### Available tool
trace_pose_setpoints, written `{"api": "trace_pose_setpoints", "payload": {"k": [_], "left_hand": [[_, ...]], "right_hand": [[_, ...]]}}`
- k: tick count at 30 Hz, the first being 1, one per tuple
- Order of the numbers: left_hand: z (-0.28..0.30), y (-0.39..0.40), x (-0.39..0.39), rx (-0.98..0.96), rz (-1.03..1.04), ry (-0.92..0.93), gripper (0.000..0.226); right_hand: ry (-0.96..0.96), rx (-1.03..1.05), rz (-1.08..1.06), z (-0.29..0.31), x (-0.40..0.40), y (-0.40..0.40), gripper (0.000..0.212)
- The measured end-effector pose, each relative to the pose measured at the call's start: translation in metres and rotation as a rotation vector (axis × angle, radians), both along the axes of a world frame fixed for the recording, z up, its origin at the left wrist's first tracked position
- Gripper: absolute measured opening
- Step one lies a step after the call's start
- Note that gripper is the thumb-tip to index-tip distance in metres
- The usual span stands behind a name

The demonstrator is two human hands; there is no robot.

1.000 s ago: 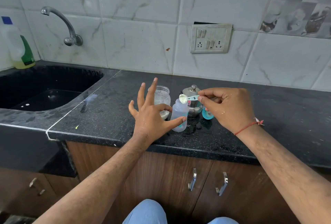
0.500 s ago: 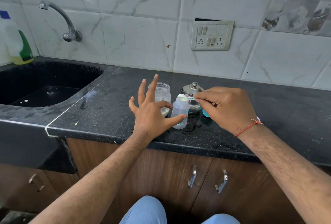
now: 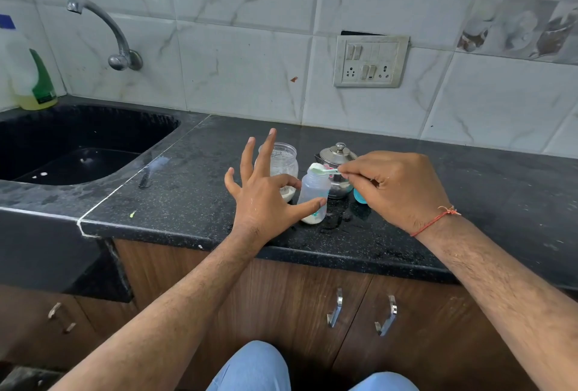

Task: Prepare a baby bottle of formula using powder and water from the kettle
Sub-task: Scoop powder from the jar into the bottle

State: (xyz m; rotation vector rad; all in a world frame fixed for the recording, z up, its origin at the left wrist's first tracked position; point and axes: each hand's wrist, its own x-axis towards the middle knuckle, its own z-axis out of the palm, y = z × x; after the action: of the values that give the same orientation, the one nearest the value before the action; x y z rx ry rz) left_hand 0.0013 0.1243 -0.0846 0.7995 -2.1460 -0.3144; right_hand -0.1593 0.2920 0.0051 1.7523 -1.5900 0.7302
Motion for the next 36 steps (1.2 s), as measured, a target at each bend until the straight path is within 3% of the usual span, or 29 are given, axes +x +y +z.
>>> {"api": "trace_pose_setpoints", "payload": {"k": [19, 22, 26, 30, 36], "left_hand": [[0.002, 0.001, 0.001, 0.011, -0.002, -0.008, 0.051], [0.001, 0.001, 0.000, 0.009, -0.006, -0.012, 0.049], [0.001, 0.001, 0.001, 0.009, -0.018, -0.024, 0.049], [-0.002, 0.000, 0.002, 0.014, -0.060, 0.094, 0.045], [-0.003, -0.003, 0.005, 0.098, -0.120, 0.193, 0.042]], "right_hand": [[-0.128, 0.012, -0.040, -0.003, 0.000, -0.001, 0.012], [-0.309, -0.007, -0.062, -0.002, -0.001, -0.003, 0.012], [-0.696, 0.036, -0.060, 0.004, -0.006, -0.007, 0.011], [-1.026, 0.078, 0.007, 0.010, -0.009, -0.013, 0.009], [-1.265, 0.080, 0.072, 0.017, -0.006, -0.023, 0.009]]}}
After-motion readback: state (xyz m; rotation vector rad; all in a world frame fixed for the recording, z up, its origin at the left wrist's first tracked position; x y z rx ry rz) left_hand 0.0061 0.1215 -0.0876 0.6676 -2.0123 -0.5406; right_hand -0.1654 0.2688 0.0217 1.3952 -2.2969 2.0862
